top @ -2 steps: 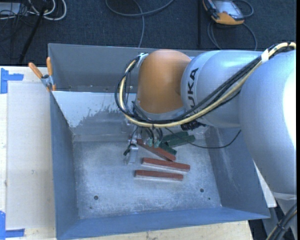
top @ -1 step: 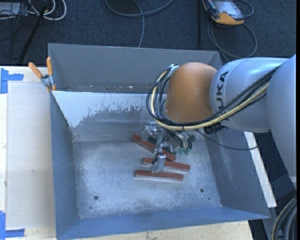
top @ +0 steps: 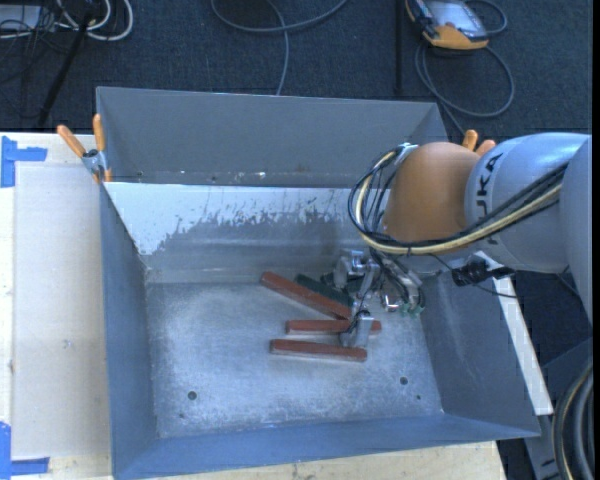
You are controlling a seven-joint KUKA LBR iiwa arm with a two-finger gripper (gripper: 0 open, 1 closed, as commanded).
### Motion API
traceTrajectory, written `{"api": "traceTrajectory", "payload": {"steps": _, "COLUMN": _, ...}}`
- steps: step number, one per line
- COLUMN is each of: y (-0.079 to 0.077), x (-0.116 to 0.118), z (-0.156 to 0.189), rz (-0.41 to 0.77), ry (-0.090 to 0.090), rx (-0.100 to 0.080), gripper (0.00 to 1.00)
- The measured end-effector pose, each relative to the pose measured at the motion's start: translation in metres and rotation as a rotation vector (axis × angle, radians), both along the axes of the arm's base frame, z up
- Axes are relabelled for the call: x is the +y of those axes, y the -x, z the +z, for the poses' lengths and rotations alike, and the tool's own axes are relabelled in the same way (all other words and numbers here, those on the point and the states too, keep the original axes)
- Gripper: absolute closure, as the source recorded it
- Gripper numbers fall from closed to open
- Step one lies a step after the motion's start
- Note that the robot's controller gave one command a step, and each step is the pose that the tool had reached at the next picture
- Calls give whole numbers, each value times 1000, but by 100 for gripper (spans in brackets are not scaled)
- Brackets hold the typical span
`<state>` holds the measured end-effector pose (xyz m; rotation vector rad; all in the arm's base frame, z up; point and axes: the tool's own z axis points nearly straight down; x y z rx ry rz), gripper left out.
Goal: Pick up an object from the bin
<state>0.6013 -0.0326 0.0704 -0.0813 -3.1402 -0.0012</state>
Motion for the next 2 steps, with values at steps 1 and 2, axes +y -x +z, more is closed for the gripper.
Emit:
{"api": "traceTrajectory", "payload": {"steps": 1, "y": 27, "x": 45, "z": 3, "rz": 16, "ry": 0, "rx": -13, "gripper": 100}}
{"api": "traceTrajectory", "payload": {"steps": 2, "y": 27, "x": 45, "z": 3, "rz": 16, "ry": 0, "rx": -13, "gripper": 100}}
